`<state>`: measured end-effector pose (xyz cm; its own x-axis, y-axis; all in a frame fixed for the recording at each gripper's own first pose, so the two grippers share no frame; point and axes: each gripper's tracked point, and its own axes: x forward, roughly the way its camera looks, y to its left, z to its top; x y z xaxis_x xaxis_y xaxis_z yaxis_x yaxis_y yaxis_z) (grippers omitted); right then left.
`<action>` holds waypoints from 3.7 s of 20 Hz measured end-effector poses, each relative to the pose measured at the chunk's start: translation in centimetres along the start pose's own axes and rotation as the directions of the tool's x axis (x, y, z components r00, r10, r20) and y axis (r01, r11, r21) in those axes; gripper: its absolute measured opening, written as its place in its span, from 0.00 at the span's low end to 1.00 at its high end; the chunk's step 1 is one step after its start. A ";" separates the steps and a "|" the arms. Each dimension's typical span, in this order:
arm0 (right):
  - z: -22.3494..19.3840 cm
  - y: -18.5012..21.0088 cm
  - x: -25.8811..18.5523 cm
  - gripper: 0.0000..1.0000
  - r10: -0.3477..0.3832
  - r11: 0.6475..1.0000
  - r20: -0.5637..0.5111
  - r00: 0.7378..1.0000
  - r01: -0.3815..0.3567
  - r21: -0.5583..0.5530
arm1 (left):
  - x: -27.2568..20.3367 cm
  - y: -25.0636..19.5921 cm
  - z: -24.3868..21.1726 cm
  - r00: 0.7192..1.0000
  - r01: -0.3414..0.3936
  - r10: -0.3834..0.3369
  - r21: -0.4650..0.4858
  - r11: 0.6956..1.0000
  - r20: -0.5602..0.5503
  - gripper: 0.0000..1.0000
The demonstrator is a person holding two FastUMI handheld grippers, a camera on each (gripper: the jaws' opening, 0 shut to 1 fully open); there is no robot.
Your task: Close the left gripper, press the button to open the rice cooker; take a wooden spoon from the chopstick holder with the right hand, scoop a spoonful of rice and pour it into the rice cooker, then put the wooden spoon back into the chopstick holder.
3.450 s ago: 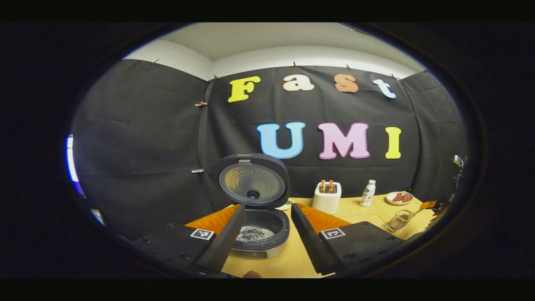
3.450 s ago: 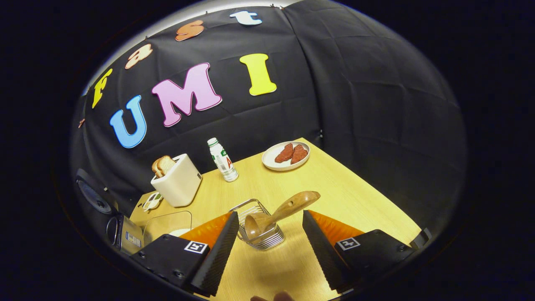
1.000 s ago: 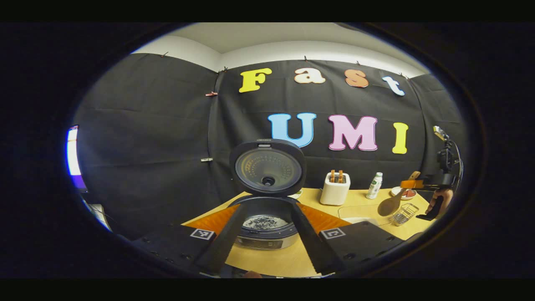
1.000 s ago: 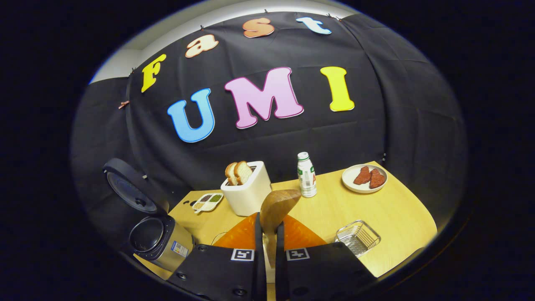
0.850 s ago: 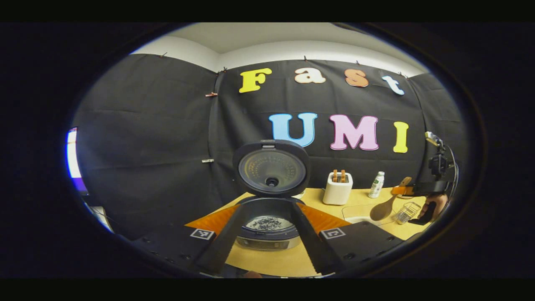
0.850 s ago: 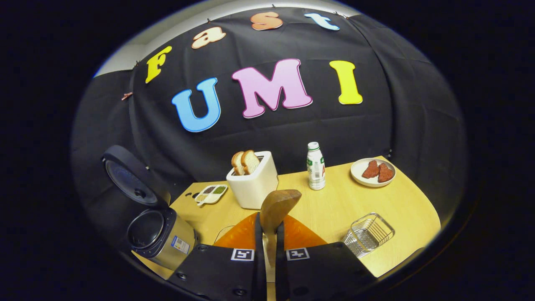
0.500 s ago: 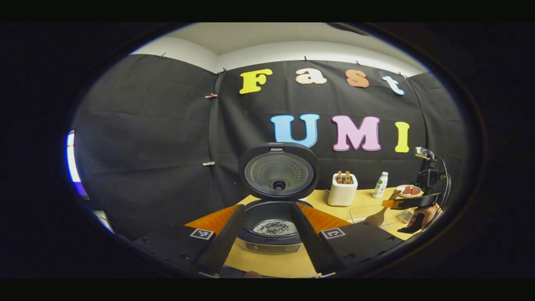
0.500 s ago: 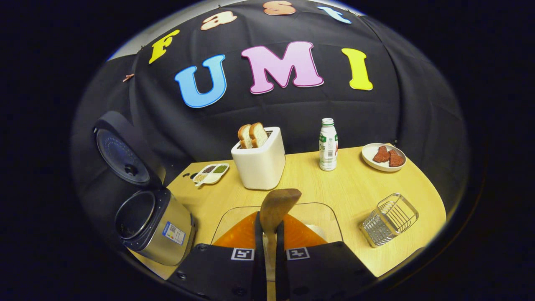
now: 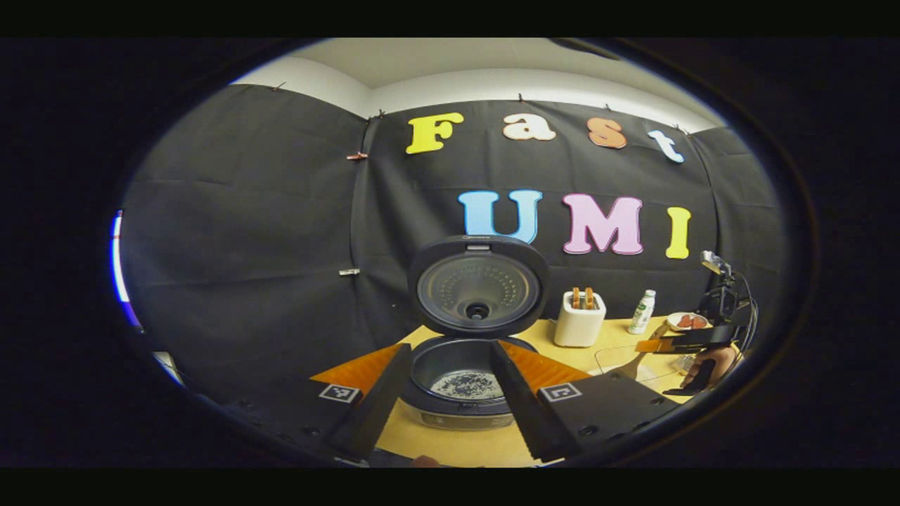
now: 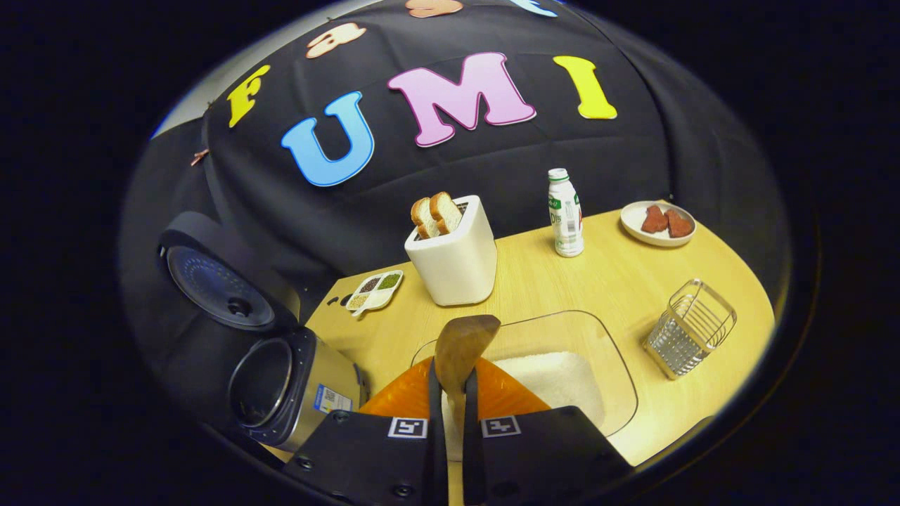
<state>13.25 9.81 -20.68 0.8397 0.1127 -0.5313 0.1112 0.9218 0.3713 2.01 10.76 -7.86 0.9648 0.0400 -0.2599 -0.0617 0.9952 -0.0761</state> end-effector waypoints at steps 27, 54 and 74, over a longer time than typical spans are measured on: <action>9.0 3.7 -4.6 0.12 0.077 0.946 0.146 0.986 -0.119 0.300 | -0.9 -1.4 0.9 0.999 0.030 -0.030 0.028 0.999 0.015 0.77; 1.1 25.9 -4.6 0.13 0.435 0.851 -0.007 0.900 -0.414 -0.322 | -3.7 4.6 -0.7 0.993 -0.120 0.120 -0.013 0.993 0.008 0.78; 0.7 29.9 -9.1 0.13 0.658 0.551 0.032 0.753 -0.451 -0.702 | -3.7 4.1 -0.5 0.994 -0.106 0.106 -0.024 0.994 0.010 0.77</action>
<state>9.37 36.10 -4.19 0.7223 0.6791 -0.1309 -0.6908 0.7174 -0.0902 -1.91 14.62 -7.72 0.9554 0.1460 -0.2568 -0.1694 0.9830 -0.0714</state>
